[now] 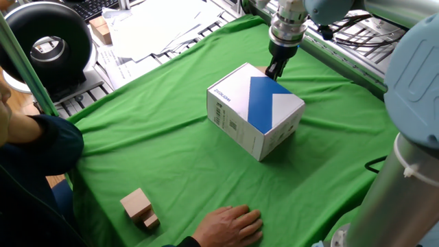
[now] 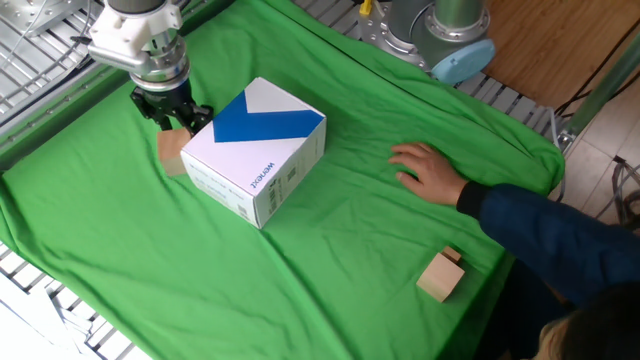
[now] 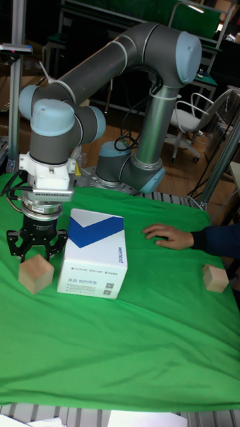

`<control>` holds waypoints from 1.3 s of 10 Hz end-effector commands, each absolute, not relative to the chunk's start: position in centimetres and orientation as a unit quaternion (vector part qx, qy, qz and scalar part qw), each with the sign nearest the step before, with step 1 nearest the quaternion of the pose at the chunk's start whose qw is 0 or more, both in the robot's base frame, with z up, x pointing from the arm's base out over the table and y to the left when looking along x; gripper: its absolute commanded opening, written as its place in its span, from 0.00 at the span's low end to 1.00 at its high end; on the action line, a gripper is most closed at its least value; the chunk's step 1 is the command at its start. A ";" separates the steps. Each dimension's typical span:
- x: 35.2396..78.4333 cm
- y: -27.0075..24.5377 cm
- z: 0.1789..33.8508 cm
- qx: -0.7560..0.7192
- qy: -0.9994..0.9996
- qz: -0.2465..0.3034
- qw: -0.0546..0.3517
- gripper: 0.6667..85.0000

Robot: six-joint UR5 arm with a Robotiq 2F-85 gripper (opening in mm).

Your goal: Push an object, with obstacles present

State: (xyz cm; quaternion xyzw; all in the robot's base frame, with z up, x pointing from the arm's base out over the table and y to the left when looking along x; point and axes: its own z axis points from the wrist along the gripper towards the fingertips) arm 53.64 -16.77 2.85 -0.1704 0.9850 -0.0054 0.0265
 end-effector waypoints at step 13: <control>58.8 -13.5 3.6 -0.184 0.980 -0.005 0.071 0.60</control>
